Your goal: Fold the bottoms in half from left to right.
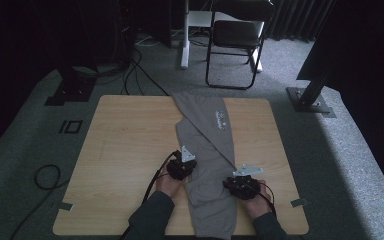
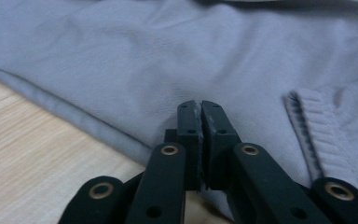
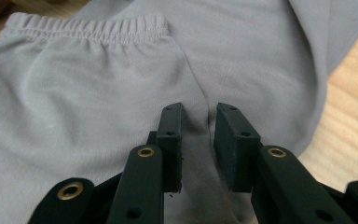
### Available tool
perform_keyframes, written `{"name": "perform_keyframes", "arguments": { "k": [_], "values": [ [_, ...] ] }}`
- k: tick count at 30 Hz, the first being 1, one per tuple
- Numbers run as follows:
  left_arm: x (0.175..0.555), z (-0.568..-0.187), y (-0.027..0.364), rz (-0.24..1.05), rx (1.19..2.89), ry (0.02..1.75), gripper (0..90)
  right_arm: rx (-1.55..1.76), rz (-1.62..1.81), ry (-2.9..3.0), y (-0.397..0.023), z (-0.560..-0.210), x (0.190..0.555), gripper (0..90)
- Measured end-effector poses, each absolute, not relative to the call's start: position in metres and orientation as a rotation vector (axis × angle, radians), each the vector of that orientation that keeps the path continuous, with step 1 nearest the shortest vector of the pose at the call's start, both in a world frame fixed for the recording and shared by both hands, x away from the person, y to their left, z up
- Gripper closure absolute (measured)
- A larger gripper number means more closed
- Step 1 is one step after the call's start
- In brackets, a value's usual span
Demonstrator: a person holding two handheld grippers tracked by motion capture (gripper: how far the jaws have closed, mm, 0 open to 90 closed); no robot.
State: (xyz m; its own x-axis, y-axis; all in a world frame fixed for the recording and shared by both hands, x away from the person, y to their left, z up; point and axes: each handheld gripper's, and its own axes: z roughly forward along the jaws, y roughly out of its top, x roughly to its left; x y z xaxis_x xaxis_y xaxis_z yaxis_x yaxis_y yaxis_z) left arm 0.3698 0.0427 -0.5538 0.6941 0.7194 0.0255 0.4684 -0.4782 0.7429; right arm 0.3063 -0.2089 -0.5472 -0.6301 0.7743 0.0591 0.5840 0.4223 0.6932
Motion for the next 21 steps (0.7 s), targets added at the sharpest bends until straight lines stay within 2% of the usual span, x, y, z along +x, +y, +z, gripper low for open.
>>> {"name": "perform_keyframes", "arguments": {
  "k": [11,15,21],
  "values": [
    [0.399,-0.553,0.062,0.516,2.135,1.014,87.8,1.180,0.990,2.394,-0.193,-0.547,0.334,71.7],
    [0.404,-0.555,0.068,0.513,2.117,1.008,82.8,1.201,0.963,2.398,-0.187,-0.544,0.348,69.5],
    [0.401,-0.555,0.072,0.515,2.123,0.975,76.9,1.151,1.102,2.375,-0.166,-0.525,0.356,66.3]
  ]
}}
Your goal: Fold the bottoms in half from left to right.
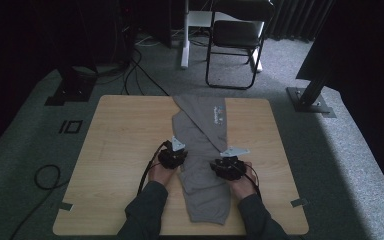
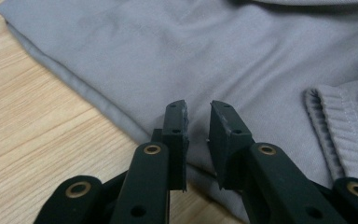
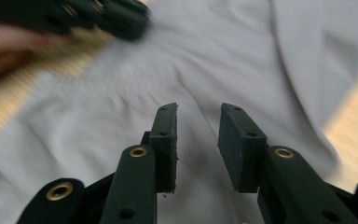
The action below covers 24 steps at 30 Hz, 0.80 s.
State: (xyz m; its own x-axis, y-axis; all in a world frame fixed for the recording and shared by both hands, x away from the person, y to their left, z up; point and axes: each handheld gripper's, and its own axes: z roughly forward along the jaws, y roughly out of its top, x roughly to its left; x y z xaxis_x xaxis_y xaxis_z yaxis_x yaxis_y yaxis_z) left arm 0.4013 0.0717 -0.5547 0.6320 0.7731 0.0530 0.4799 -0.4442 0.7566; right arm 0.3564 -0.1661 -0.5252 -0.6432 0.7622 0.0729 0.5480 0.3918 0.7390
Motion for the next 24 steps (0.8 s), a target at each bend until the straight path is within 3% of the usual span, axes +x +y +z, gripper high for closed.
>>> {"name": "perform_keyframes", "arguments": {
  "k": [3,7,10,17,19,24],
  "values": [
    [0.402,-0.555,0.076,0.498,2.116,0.990,74.9,1.123,1.085,2.420,-0.146,-0.528,0.368,64.0],
    [0.404,-0.555,0.077,0.484,2.104,1.012,72.6,1.183,1.113,2.452,-0.133,-0.537,0.384,53.8],
    [0.404,-0.555,0.077,0.485,2.100,1.018,72.5,1.179,1.077,2.479,-0.126,-0.542,0.389,53.0],
    [0.404,-0.555,0.077,0.487,2.104,1.020,72.4,1.167,1.061,2.529,-0.128,-0.543,0.386,66.3],
    [0.404,-0.555,0.077,0.490,2.104,1.021,72.4,1.165,1.047,2.555,-0.130,-0.542,0.381,76.6],
    [0.403,-0.555,0.077,0.488,2.098,1.026,72.4,1.141,1.053,2.570,-0.138,-0.541,0.367,82.3]
  ]
}}
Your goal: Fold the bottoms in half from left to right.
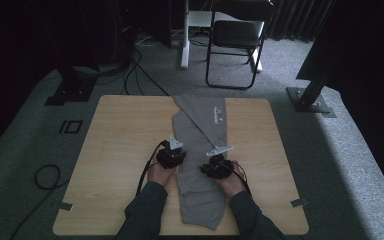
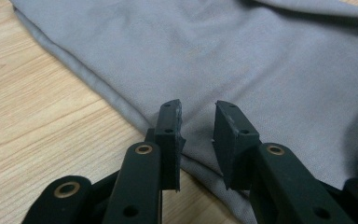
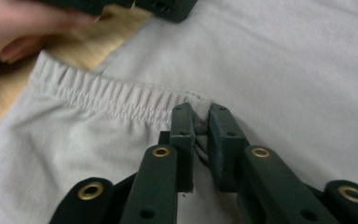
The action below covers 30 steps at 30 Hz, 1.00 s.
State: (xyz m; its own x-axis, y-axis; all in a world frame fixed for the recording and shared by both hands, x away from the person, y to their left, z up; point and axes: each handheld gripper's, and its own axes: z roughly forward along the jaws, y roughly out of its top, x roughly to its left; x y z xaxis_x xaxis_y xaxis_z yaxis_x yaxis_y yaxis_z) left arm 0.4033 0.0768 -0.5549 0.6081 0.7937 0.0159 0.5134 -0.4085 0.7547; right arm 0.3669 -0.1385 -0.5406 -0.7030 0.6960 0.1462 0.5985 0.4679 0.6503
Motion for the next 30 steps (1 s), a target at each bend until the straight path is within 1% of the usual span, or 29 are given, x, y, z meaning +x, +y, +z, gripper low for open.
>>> {"name": "perform_keyframes", "arguments": {
  "k": [5,10,11,13,19,24,27,29,30],
  "values": [
    [0.403,-0.555,0.077,0.493,2.099,1.025,72.5,1.148,1.124,2.553,-0.153,-0.536,0.347,83.7],
    [0.403,-0.555,0.076,0.495,2.099,1.027,72.4,1.107,1.190,2.545,-0.165,-0.530,0.317,83.7],
    [0.403,-0.555,0.076,0.495,2.099,1.027,72.4,1.107,1.190,2.545,-0.165,-0.530,0.317,83.7],
    [0.403,-0.555,0.076,0.496,2.102,1.026,72.4,1.093,1.222,2.532,-0.174,-0.526,0.299,83.7],
    [0.403,-0.555,0.076,0.498,2.101,1.027,72.4,1.067,1.266,2.533,-0.188,-0.523,0.264,83.4],
    [0.402,-0.555,0.076,0.501,2.106,1.025,72.3,0.966,1.295,2.598,-0.189,-0.525,0.237,82.7],
    [0.403,-0.555,0.076,0.501,2.105,1.025,72.3,0.864,1.290,2.671,-0.187,-0.526,0.228,79.3],
    [0.403,-0.555,0.076,0.500,2.106,1.025,72.3,0.810,1.332,2.693,-0.188,-0.524,0.224,74.5],
    [0.403,-0.555,0.076,0.499,2.101,1.028,72.3,0.807,1.363,2.692,-0.189,-0.523,0.224,70.4]
  ]
}}
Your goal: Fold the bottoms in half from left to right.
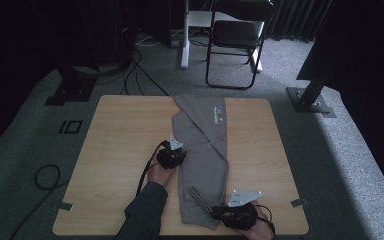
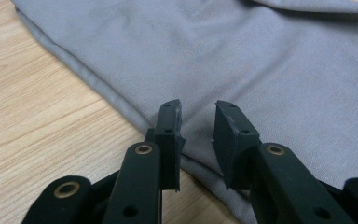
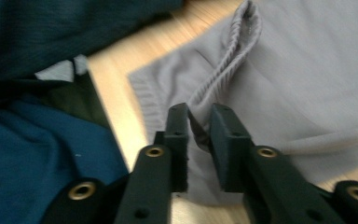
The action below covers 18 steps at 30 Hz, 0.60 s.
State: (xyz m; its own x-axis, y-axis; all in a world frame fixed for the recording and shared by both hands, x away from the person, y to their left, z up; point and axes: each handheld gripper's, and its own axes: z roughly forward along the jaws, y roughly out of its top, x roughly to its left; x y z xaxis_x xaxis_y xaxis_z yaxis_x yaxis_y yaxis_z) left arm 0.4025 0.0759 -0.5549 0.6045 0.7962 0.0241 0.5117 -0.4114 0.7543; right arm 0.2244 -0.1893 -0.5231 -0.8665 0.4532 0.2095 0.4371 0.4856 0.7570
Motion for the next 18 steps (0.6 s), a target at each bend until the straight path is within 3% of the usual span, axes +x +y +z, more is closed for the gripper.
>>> {"name": "perform_keyframes", "arguments": {
  "k": [4,11,18],
  "values": [
    [0.402,-0.555,0.076,0.500,2.102,1.028,72.3,0.838,1.411,2.639,-0.192,-0.517,0.237,68.2],
    [0.402,-0.555,0.076,0.499,2.100,1.028,72.3,0.921,1.247,2.569,-0.165,-0.525,0.274,79.5],
    [0.403,-0.555,0.076,0.498,2.104,1.025,72.2,0.778,1.192,2.722,-0.130,-0.546,0.277,76.2]
  ]
}}
